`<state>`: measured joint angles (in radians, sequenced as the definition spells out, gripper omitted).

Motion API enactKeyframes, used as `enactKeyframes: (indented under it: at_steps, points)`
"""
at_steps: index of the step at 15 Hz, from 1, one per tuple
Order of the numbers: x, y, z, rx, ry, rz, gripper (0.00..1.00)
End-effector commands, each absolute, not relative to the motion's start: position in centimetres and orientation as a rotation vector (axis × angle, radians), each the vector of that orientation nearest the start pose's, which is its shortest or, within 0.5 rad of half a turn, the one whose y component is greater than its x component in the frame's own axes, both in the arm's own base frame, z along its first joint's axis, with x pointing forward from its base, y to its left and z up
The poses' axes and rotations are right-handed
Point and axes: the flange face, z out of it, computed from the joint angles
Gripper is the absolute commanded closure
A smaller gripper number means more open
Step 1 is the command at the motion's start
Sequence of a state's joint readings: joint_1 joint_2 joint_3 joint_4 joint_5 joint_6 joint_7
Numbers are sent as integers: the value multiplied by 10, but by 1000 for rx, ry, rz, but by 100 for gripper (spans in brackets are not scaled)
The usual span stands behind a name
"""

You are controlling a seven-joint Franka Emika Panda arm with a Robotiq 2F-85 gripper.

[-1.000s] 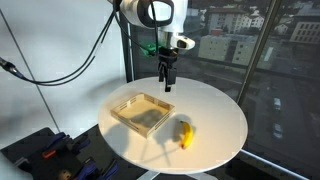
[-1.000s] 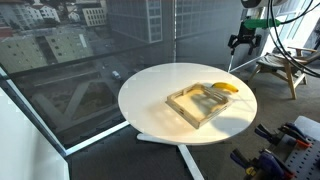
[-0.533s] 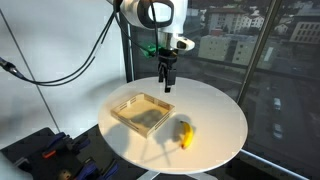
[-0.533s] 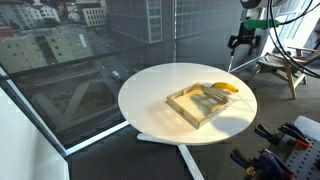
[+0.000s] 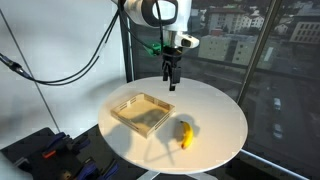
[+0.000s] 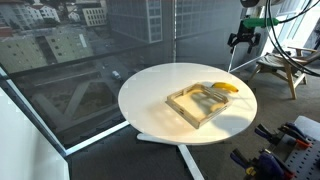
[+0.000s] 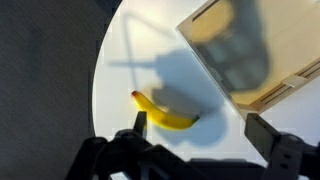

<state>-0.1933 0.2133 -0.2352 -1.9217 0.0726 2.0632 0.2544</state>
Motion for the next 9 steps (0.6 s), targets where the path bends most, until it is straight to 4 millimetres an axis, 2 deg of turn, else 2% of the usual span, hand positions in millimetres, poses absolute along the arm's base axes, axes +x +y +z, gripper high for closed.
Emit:
enactKeyframes:
  at_steps: [1,9]
  points:
    - [560,-261,384,-2908,1154,70,0]
    - [572,-293,384,-2903,1217,40,0]
